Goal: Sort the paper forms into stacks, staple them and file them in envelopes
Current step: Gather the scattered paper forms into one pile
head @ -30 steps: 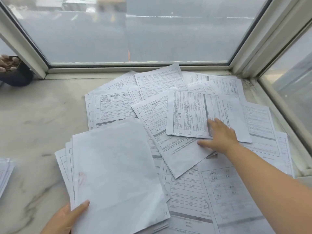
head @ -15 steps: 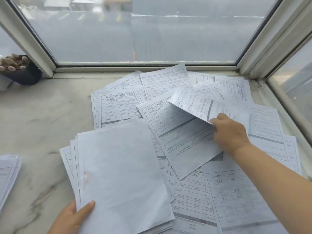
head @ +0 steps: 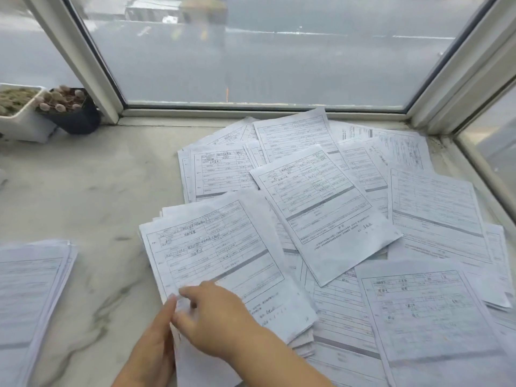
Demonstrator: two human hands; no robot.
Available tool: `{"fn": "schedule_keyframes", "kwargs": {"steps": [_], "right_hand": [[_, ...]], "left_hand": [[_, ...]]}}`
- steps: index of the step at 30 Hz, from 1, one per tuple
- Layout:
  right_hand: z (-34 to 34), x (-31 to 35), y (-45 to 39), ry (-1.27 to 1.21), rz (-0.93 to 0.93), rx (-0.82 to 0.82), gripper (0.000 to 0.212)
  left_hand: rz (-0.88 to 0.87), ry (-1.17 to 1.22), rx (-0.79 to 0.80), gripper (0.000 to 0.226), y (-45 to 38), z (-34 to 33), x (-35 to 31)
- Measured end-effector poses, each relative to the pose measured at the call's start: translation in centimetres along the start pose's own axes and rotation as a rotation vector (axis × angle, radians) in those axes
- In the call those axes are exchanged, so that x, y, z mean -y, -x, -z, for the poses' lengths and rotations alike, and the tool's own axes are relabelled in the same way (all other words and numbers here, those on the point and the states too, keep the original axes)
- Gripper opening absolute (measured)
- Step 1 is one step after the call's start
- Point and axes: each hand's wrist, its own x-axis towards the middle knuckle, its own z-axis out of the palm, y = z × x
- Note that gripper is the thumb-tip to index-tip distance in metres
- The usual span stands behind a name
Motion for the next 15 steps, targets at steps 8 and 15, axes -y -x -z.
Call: {"fn": "schedule_keyframes", "kwargs": {"steps": [8, 15], "right_hand": [[9.6, -14.1, 1.6, 0.309, -0.433, -0.491, 0.098], [9.5, -17.3, 1.6, 0.387, -0.445, -0.496, 0.084]], "left_hand": [[-0.154, -0.334, -0.232, 0.021, -0.6, 2.1, -0.3], [-0.107, -0.296, -0.195, 0.026, -0.9, 3.0, -0.3]]}}
